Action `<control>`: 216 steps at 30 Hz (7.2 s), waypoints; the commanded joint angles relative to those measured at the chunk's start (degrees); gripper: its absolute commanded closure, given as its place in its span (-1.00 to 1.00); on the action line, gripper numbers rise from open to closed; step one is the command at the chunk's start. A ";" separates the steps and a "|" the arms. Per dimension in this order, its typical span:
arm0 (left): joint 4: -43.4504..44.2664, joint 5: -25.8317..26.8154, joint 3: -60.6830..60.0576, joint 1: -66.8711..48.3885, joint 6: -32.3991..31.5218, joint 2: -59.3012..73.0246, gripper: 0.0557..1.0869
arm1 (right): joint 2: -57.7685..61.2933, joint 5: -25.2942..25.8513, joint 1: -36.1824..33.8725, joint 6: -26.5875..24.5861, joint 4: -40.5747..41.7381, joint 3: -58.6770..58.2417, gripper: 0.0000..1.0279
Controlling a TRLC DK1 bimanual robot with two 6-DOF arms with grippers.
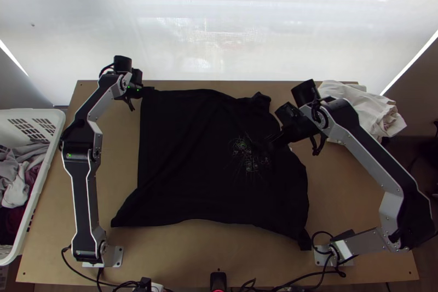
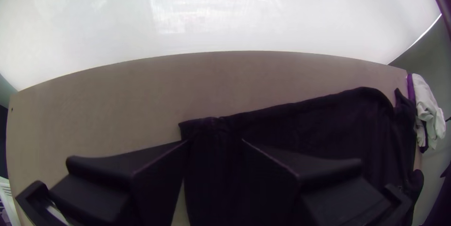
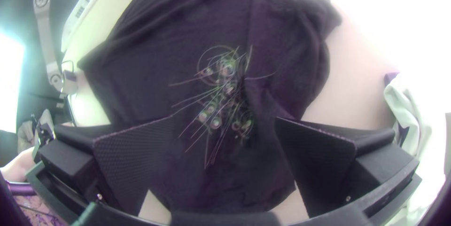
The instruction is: Fold the t-shirt
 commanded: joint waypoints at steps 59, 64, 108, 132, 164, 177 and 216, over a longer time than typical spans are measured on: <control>-11.32 4.98 1.46 -1.09 0.99 -9.90 0.93 | 24.51 5.85 -0.79 1.45 15.41 10.91 0.95; -11.41 4.98 1.46 -1.09 1.08 -9.90 0.93 | 23.10 4.97 0.97 2.06 16.99 1.33 0.87; -12.11 5.16 1.20 0.14 0.99 -9.99 0.93 | 42.52 5.59 -8.35 1.27 1.87 39.12 -0.85; -12.82 6.04 1.20 0.05 1.17 -10.69 0.93 | 34.26 7.35 -5.63 0.48 0.20 40.44 -0.85; -13.26 6.21 1.20 0.75 1.34 -10.95 0.93 | 52.63 7.70 -3.25 -1.63 2.23 50.11 0.57; -13.52 6.48 1.20 0.84 1.26 -12.45 0.93 | 48.33 8.22 -5.28 -0.93 4.95 50.11 0.95; 0.63 4.28 9.28 7.61 2.93 -8.14 0.93 | 38.75 17.37 -13.98 2.68 25.52 50.64 0.95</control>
